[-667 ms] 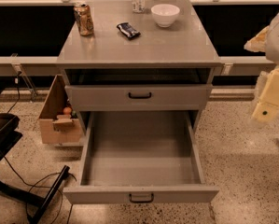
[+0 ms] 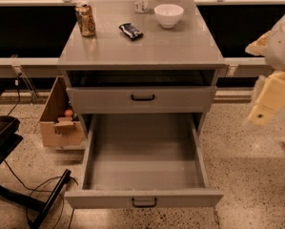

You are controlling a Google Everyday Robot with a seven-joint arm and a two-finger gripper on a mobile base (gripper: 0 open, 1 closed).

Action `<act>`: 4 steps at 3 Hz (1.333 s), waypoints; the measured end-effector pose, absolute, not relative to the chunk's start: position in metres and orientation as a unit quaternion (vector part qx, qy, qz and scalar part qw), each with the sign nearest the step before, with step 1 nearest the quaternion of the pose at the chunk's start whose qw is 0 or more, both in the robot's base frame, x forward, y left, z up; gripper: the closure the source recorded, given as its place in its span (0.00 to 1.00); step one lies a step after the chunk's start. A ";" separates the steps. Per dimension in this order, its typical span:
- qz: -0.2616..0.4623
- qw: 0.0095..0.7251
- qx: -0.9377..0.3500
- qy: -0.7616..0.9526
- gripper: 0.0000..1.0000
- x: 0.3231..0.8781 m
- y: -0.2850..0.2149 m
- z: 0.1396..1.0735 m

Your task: Place rxbar blueberry into middle drawer

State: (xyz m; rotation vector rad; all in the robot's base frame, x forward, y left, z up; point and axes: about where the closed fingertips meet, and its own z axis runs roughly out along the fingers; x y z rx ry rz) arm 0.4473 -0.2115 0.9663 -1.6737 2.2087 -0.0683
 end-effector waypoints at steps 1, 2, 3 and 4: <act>0.060 0.227 -0.540 0.808 0.00 0.465 -0.195 0.905; 0.154 0.294 -0.474 0.815 0.00 0.517 -0.168 0.861; 0.196 0.390 -0.425 0.793 0.00 0.601 -0.154 0.854; 0.180 0.494 -0.377 0.762 0.00 0.681 -0.161 0.886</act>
Offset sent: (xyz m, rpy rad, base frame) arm 0.2865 0.0315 -0.0731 0.9483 -0.5747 -0.4276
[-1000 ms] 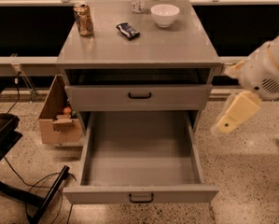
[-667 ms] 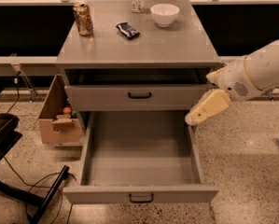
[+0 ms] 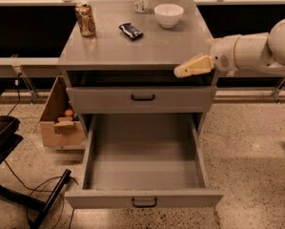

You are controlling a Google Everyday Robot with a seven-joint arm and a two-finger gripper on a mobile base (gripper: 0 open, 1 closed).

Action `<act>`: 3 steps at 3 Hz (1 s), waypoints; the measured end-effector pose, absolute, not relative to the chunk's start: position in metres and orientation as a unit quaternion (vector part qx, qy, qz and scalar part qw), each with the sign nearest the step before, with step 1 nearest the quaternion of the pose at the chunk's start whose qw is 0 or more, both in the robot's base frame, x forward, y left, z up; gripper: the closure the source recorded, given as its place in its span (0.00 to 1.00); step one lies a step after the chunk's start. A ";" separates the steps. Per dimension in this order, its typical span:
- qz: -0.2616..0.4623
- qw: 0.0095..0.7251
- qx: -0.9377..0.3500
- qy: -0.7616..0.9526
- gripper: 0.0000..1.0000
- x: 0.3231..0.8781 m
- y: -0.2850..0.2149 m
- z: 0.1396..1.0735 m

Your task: Place rxbar blueberry into middle drawer

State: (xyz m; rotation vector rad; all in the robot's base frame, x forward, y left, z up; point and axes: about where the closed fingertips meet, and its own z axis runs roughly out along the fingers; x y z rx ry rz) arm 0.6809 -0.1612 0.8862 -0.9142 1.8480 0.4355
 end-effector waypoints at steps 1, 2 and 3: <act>0.133 0.564 -0.336 0.742 0.00 0.742 -0.175 0.934; 0.122 0.581 -0.326 0.736 0.00 0.753 -0.178 0.948; 0.122 0.581 -0.327 0.736 0.00 0.753 -0.178 0.947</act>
Offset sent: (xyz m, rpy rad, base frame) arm 0.0609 -0.0140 0.0475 0.0288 -0.1473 -0.1191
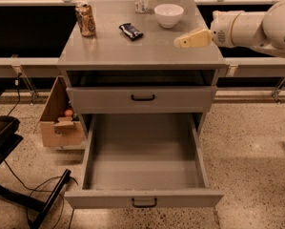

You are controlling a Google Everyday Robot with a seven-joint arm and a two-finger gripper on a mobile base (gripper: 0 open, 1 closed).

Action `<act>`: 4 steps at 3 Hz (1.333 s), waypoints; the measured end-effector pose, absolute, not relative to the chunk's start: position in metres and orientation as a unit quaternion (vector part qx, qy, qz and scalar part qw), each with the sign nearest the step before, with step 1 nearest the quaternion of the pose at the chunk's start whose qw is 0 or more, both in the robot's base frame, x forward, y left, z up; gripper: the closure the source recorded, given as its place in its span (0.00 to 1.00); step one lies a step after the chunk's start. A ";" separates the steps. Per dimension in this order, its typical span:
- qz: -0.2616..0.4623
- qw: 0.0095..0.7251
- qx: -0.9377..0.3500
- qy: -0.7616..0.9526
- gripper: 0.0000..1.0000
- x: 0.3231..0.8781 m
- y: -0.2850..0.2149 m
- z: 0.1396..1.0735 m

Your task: Place rxbar blueberry into middle drawer

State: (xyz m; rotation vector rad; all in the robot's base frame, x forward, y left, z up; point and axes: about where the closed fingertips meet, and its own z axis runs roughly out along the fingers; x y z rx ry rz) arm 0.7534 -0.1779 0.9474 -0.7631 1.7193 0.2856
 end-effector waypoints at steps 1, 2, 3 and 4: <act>0.129 0.577 -0.325 0.738 0.00 0.794 -0.163 0.958; 0.153 0.523 -0.335 0.769 0.00 0.850 -0.127 0.928; 0.148 0.523 -0.328 0.773 0.00 0.875 -0.115 0.946; 0.117 0.541 -0.318 0.770 0.00 0.890 -0.107 0.984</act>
Offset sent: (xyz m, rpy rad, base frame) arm 0.1686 0.0301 0.0938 0.0216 0.0237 0.0089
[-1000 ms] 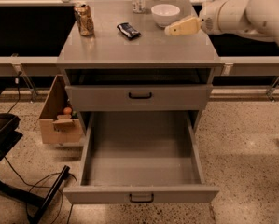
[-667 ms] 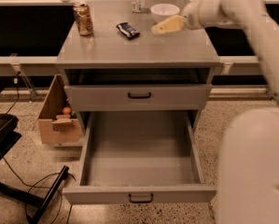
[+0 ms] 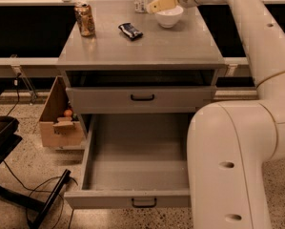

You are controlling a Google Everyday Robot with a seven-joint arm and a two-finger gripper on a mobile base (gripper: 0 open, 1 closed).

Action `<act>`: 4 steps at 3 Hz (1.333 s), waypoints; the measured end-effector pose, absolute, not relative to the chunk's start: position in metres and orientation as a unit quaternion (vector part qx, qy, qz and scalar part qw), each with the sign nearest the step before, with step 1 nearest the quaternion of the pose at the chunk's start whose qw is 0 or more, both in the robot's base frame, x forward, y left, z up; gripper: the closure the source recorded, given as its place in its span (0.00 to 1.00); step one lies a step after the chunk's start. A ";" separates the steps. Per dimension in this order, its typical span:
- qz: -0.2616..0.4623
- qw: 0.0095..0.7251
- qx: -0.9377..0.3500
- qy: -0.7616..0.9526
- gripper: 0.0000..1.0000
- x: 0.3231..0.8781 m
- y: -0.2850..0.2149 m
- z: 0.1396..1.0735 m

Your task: Place rxbar blueberry into middle drawer

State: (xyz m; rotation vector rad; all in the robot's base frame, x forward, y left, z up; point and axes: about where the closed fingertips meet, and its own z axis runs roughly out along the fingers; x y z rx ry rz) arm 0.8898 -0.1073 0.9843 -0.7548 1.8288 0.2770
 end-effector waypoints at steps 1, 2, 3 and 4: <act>0.111 0.552 -0.311 0.765 0.00 0.901 -0.087 1.000; 0.131 0.543 -0.303 0.772 0.00 0.916 -0.050 0.982; 0.154 0.531 -0.298 0.778 0.00 0.924 -0.027 0.962; 0.166 0.505 -0.301 0.792 0.00 0.930 -0.002 0.927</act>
Offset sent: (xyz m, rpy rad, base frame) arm 0.0784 0.0628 0.0239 0.0452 0.0205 -0.0197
